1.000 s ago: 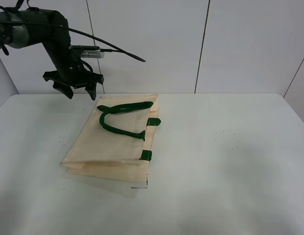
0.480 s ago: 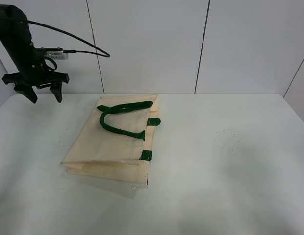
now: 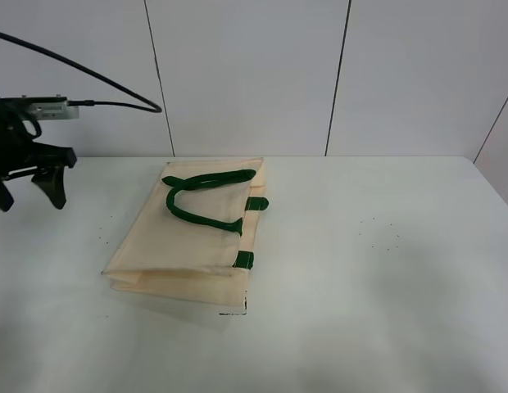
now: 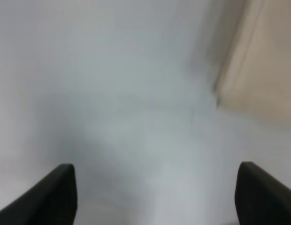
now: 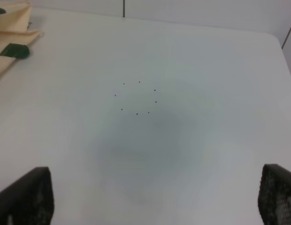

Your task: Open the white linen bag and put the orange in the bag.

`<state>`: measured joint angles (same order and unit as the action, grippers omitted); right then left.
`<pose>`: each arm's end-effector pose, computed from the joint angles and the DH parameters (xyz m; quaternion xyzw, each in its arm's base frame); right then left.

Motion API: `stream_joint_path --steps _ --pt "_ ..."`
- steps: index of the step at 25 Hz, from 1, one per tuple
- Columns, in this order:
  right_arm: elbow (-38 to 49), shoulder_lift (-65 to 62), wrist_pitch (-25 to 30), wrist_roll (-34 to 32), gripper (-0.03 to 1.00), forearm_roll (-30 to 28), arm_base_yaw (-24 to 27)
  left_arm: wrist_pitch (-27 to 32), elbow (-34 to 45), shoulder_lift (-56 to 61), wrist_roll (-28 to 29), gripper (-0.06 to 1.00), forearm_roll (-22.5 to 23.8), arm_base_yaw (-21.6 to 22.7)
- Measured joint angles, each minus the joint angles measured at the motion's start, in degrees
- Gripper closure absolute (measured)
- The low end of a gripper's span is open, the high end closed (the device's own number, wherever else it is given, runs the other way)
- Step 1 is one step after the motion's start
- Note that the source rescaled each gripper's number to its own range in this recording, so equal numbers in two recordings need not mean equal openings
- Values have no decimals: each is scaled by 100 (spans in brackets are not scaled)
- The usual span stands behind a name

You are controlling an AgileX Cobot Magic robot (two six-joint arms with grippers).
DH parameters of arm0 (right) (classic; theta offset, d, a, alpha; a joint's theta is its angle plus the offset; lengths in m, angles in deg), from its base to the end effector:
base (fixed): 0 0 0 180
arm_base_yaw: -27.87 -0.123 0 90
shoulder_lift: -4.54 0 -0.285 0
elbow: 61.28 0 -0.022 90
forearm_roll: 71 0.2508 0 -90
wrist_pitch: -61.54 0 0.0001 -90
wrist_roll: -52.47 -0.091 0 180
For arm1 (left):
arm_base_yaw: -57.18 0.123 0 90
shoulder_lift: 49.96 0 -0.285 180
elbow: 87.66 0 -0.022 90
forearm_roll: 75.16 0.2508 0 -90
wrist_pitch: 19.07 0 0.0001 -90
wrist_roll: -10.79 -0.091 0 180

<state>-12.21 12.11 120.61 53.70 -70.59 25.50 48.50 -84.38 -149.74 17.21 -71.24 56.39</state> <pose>-0.0032 0.0004 0.2773 -0.0267 0.8463 0.0089 0.5320 0.3125 0.0014 0.2790 -0.0385 0.9954 0.0274 0.0835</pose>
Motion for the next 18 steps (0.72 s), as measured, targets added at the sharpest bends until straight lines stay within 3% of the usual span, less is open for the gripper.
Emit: stream_joint_path --steps 6,13,18 --pt "0 0 0 0 -3 0 0 -102 1847 1985 -116 2 0 0" --pt "0 0 0 0 -3 0 0 -913 3680 4325 -311 2 0 0" --pt "0 0 0 0 -3 0 0 -947 4380 5992 -418 2 -25 0"
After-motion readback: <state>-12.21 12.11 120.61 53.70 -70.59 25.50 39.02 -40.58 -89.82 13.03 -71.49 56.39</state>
